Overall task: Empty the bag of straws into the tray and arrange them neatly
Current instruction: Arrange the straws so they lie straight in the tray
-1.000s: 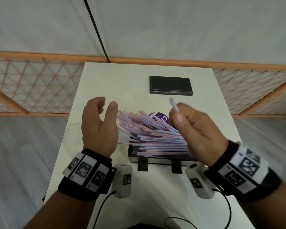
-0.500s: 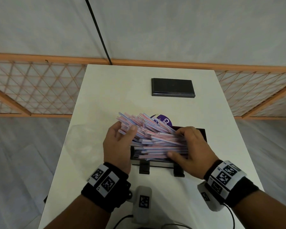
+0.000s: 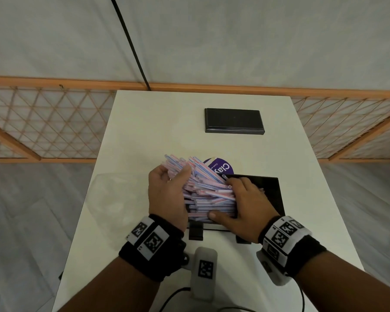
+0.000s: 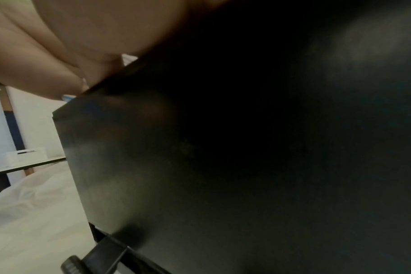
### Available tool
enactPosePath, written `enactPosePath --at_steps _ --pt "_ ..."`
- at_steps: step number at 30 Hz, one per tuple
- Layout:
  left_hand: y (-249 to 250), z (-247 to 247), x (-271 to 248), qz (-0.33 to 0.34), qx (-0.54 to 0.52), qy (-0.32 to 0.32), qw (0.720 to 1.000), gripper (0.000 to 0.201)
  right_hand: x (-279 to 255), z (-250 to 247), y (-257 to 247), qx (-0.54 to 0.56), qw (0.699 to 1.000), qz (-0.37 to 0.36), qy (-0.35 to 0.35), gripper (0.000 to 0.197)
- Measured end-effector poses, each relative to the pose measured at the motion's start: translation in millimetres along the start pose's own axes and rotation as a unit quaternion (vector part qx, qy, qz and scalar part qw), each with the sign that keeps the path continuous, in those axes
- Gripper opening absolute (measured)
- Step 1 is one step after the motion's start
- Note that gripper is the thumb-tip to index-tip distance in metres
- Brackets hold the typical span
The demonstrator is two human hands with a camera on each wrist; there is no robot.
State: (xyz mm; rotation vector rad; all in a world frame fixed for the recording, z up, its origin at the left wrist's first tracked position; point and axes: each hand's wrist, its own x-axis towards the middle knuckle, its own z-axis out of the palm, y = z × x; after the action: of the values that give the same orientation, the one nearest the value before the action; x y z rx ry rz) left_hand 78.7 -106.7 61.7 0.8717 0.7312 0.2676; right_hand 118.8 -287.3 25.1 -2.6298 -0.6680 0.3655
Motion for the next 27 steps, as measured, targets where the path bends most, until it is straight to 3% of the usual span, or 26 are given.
enactPosePath --at_steps 3,7,12,15,18,21,24,27 --pt "2 3 5 -0.013 0.018 -0.038 0.999 0.037 5 1 -5 -0.012 1.0 0.011 -0.012 0.1" --pt "0 4 13 -0.015 0.066 -0.041 0.997 0.014 9 -1 -12 -0.013 1.0 -0.002 -0.001 0.092" --pt "4 2 10 -0.011 0.082 -0.041 0.996 0.019 6 3 -21 0.018 0.998 -0.022 0.055 0.077" --pt "-1 -5 11 0.085 0.164 -0.005 0.983 0.01 4 6 -21 0.01 1.0 0.008 0.021 0.082" --pt "-1 -15 13 0.196 0.281 -0.001 0.939 0.036 3 3 -14 -0.008 1.0 0.026 0.002 0.079" --pt "4 -23 15 0.214 0.279 -0.004 0.936 0.051 -2 -4 -12 -0.005 0.999 0.009 0.047 0.082" --pt "3 -30 18 0.215 0.301 -0.012 0.929 0.065 -3 -8 -19 0.013 0.997 -0.06 0.054 0.085" --pt "5 -35 17 0.32 0.384 -0.014 0.866 0.059 0 -3 -26 -0.038 0.997 -0.06 0.024 0.08"
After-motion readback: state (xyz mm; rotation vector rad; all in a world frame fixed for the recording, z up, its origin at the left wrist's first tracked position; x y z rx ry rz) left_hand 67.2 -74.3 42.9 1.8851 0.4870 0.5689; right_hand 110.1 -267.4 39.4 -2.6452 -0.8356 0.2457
